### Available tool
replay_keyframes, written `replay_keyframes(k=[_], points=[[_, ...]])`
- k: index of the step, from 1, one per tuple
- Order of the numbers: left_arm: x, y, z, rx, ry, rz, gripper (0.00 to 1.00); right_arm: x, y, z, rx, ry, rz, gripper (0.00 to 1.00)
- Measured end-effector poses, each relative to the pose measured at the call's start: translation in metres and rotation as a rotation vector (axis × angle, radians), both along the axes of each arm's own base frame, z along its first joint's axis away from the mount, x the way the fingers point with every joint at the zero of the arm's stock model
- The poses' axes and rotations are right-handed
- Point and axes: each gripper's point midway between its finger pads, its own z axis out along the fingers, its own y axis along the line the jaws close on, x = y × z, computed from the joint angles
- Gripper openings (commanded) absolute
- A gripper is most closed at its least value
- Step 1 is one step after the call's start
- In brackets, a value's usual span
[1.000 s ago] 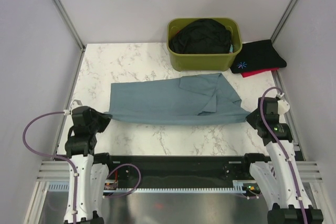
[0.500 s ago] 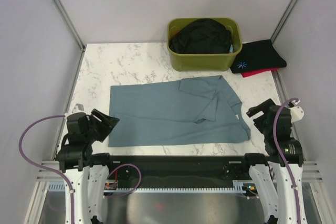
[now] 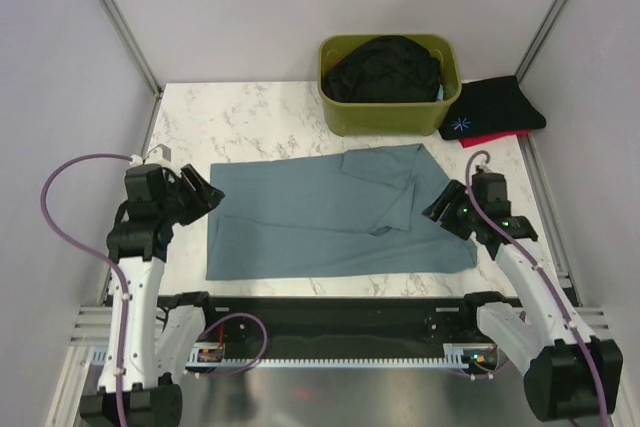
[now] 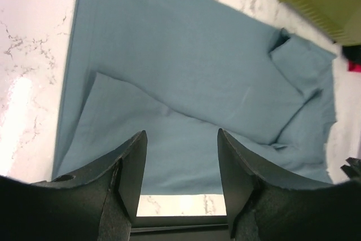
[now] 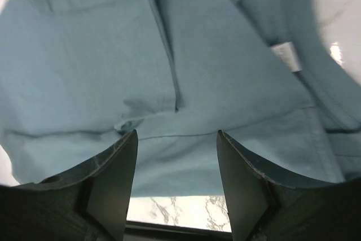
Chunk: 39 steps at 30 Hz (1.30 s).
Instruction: Fold and stack the t-shirts
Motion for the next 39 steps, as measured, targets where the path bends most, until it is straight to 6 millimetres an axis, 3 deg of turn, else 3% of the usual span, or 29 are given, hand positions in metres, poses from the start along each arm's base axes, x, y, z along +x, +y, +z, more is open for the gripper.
replay_keyframes(k=[5, 8, 17, 22, 27, 31, 39], points=[[0.025, 0.003, -0.039, 0.027, 0.128, -0.036, 0.54, 0.007, 0.044, -0.029, -0.036, 0.071, 0.186, 0.65], [0.02, 0.002, -0.062, 0.023, 0.183, -0.041, 0.54, 0.012, 0.052, -0.046, -0.058, 0.109, 0.212, 0.62], [0.026, 0.001, -0.045, 0.032, 0.067, -0.048, 0.54, 0.031, 0.055, -0.086, -0.101, 0.175, 0.206, 0.56], [0.029, -0.001, -0.053, 0.016, 0.099, -0.063, 0.54, 0.043, 0.064, -0.087, -0.102, 0.156, 0.213, 0.49], [0.029, -0.002, -0.051, 0.016, 0.091, -0.065, 0.54, 0.04, 0.073, -0.087, -0.102, 0.152, 0.234, 0.46], [0.029, -0.003, -0.05, 0.012, 0.087, -0.071, 0.54, 0.036, 0.081, -0.086, -0.105, 0.151, 0.248, 0.38], [0.029, -0.006, -0.049, 0.002, 0.082, -0.083, 0.54, 0.043, 0.092, -0.071, -0.103, 0.127, 0.258, 0.36]])
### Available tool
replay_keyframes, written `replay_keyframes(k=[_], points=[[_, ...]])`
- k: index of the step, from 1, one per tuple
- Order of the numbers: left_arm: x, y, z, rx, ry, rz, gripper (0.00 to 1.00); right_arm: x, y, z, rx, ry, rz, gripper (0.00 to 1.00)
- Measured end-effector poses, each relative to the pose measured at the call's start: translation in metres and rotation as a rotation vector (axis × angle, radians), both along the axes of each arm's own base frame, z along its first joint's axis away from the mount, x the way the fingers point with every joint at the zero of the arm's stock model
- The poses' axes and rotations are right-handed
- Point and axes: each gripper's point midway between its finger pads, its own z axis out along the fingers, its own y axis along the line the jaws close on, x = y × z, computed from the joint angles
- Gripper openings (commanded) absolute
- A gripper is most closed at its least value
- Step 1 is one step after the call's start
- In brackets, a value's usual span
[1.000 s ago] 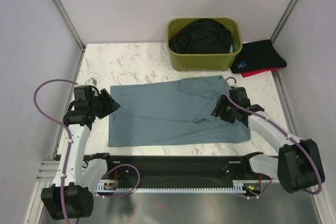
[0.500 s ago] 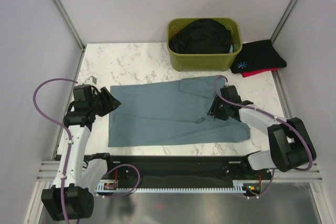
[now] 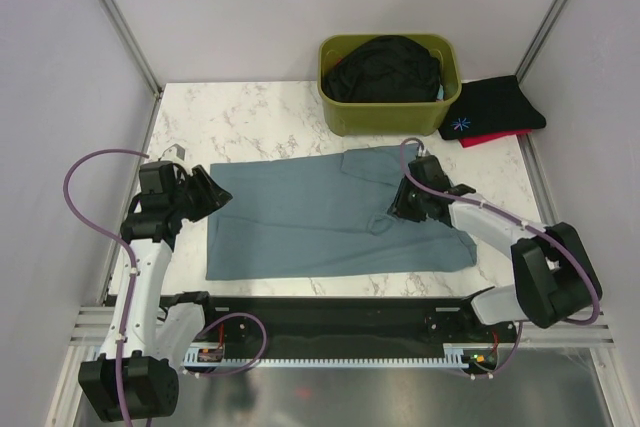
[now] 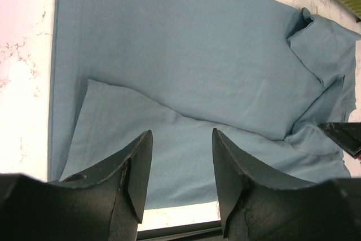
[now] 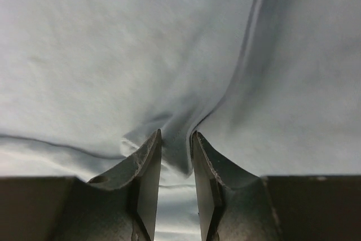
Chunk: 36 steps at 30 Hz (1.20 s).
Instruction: Fold and stack the t-shirts
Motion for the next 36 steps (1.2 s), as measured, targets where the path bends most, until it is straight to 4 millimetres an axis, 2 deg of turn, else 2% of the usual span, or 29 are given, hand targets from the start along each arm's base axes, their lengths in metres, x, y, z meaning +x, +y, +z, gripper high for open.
replay_keyframes(k=[4, 5, 6, 9, 12, 15, 19, 24, 28, 36], points=[[0.0, 0.0, 0.0, 0.0, -0.001, -0.001, 0.54, 0.026, 0.015, 0.017, 0.012, -0.037, 0.006, 0.42], [0.0, 0.0, 0.0, 0.0, -0.002, -0.001, 0.54, 0.035, 0.021, 0.022, 0.016, -0.048, 0.012, 0.46], [0.0, 0.0, 0.001, 0.0, -0.003, -0.001, 0.54, 0.041, 0.026, 0.026, 0.019, -0.057, 0.017, 0.55], [0.0, 0.0, 0.002, 0.0, -0.009, -0.001, 0.54, 0.066, 0.044, 0.036, 0.022, -0.088, 0.048, 0.66], [-0.001, 0.0, 0.003, 0.001, -0.015, -0.001, 0.54, 0.094, 0.055, 0.045, -0.009, -0.128, 0.073, 0.68], [-0.001, 0.0, 0.004, 0.001, -0.018, -0.001, 0.54, 0.122, 0.055, 0.056, -0.065, -0.173, 0.069, 0.67], [-0.001, 0.0, 0.004, 0.001, -0.02, -0.001, 0.54, 0.151, 0.035, 0.064, -0.151, -0.216, 0.023, 0.65], [-0.001, -0.001, 0.005, -0.001, -0.022, -0.004, 0.54, 0.162, -0.02, 0.051, -0.241, -0.172, -0.077, 0.62], [-0.002, -0.003, 0.006, -0.009, -0.023, -0.012, 0.54, 0.166, -0.053, 0.037, -0.286, -0.13, -0.134, 0.61], [-0.002, -0.003, 0.006, -0.01, -0.024, -0.015, 0.53, 0.163, -0.054, 0.02, -0.304, -0.095, -0.128, 0.58]])
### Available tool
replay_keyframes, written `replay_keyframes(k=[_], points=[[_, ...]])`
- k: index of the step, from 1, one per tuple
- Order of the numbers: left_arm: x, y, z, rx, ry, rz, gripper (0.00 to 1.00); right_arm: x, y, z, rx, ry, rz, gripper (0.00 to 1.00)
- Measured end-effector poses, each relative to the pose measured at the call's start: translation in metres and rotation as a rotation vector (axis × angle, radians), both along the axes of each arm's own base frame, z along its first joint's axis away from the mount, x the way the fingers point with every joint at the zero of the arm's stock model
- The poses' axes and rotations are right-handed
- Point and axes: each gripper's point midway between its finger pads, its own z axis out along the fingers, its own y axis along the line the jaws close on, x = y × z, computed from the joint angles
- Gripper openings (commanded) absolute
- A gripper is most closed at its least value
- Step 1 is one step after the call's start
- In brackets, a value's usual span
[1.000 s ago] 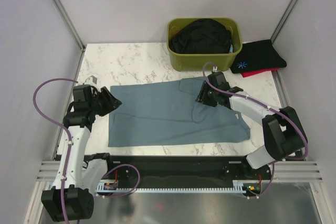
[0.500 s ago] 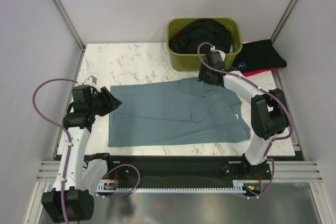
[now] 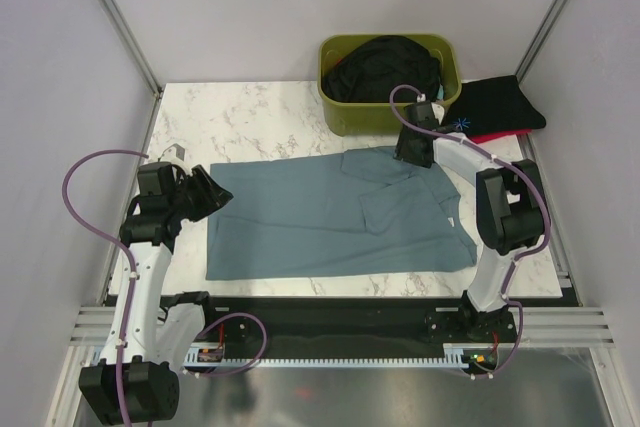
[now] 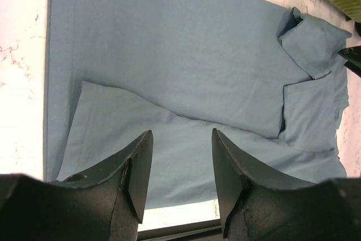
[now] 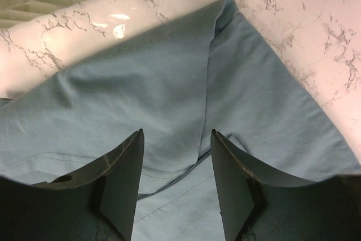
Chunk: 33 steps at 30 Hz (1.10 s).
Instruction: Fold and stack the t-shirts
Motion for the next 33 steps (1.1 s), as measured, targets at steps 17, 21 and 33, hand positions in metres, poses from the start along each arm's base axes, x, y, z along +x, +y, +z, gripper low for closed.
replay_keyframes(k=[17, 21, 33], points=[[0.002, -0.001, 0.003, -0.002, -0.014, -0.004, 0.53, -0.021, 0.004, -0.031, 0.036, 0.061, 0.005, 0.5], [0.002, -0.001, 0.003, -0.003, -0.015, -0.005, 0.54, -0.018, 0.007, -0.03, 0.047, 0.049, 0.011, 0.49], [0.002, -0.001, 0.003, -0.003, -0.014, -0.004, 0.53, -0.016, 0.013, -0.039, 0.074, 0.059, 0.024, 0.0]])
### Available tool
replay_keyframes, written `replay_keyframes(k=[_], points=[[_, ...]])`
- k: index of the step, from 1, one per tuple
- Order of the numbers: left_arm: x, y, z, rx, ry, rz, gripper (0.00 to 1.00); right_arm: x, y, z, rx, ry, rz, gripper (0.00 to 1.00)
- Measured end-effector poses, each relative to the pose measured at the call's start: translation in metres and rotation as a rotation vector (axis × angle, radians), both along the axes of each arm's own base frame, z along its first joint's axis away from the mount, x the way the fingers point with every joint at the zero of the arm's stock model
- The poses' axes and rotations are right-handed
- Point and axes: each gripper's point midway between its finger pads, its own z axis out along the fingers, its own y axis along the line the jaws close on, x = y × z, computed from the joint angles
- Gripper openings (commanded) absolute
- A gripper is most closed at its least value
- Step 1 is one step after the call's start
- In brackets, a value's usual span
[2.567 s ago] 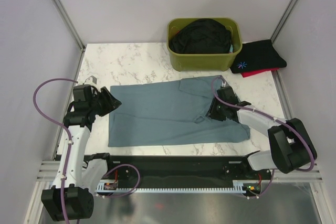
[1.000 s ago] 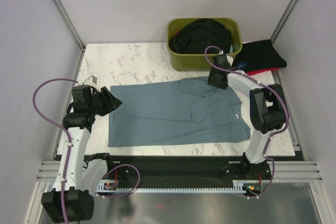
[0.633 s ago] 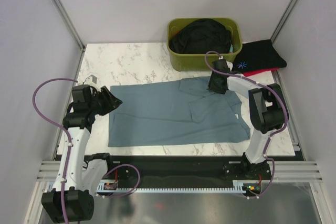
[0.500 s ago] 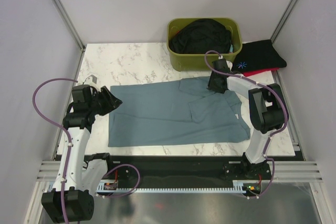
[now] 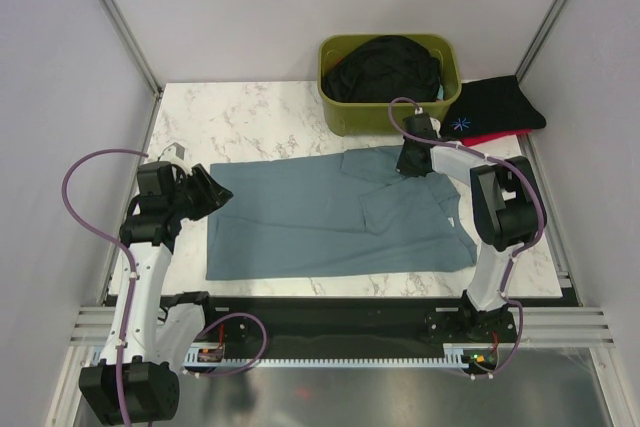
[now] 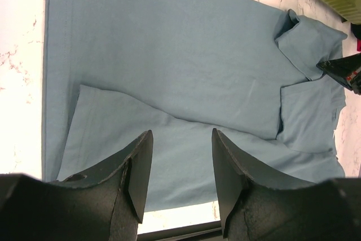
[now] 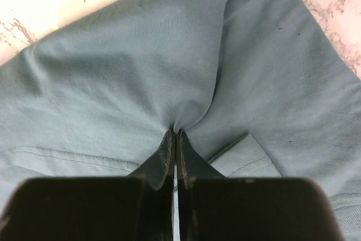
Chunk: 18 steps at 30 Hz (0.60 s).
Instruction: Fold and stack the t-shirts
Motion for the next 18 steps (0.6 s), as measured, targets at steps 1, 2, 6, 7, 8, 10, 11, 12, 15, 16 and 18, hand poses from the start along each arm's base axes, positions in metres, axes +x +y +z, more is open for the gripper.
replay_keyframes(k=[1, 2, 6, 7, 8, 10, 11, 12, 15, 16, 18], points=[[0.0, 0.0, 0.0, 0.0, 0.0, 0.0, 0.54, 0.0, 0.0, 0.0, 0.001, 0.0, -0.001, 0.0], [0.0, 0.0, 0.0, 0.0, 0.0, 0.001, 0.53, 0.0, 0.0, 0.0, 0.0, 0.0, -0.002, 0.0], [0.0, 0.001, 0.0, 0.0, 0.0, 0.005, 0.53, 0.0, 0.0, 0.005, 0.001, -0.001, -0.001, 0.0], [0.0, 0.001, 0.0, 0.0, 0.001, 0.006, 0.53, 0.002, 0.001, 0.009, 0.0, -0.003, 0.002, 0.0], [0.0, 0.002, 0.0, 0.0, 0.002, 0.006, 0.53, 0.006, 0.002, 0.015, 0.003, -0.01, 0.005, 0.0], [0.0, 0.002, -0.001, 0.0, 0.002, 0.007, 0.53, 0.017, 0.005, 0.031, 0.009, -0.039, 0.015, 0.0], [0.001, 0.002, -0.001, 0.0, 0.002, 0.009, 0.53, 0.023, 0.007, 0.04, 0.012, -0.059, 0.019, 0.0], [0.001, 0.002, -0.001, 0.0, 0.002, 0.01, 0.53, 0.03, 0.009, 0.051, 0.016, -0.082, 0.022, 0.0], [0.001, 0.002, -0.001, 0.0, 0.002, 0.01, 0.53, 0.046, 0.014, 0.085, 0.033, -0.155, 0.03, 0.0], [0.001, 0.002, -0.002, 0.0, 0.002, 0.01, 0.53, 0.048, 0.015, 0.093, 0.041, -0.172, 0.033, 0.0], [0.0, 0.003, -0.004, 0.0, 0.008, 0.011, 0.54, 0.05, 0.019, 0.11, 0.061, -0.201, 0.045, 0.0]])
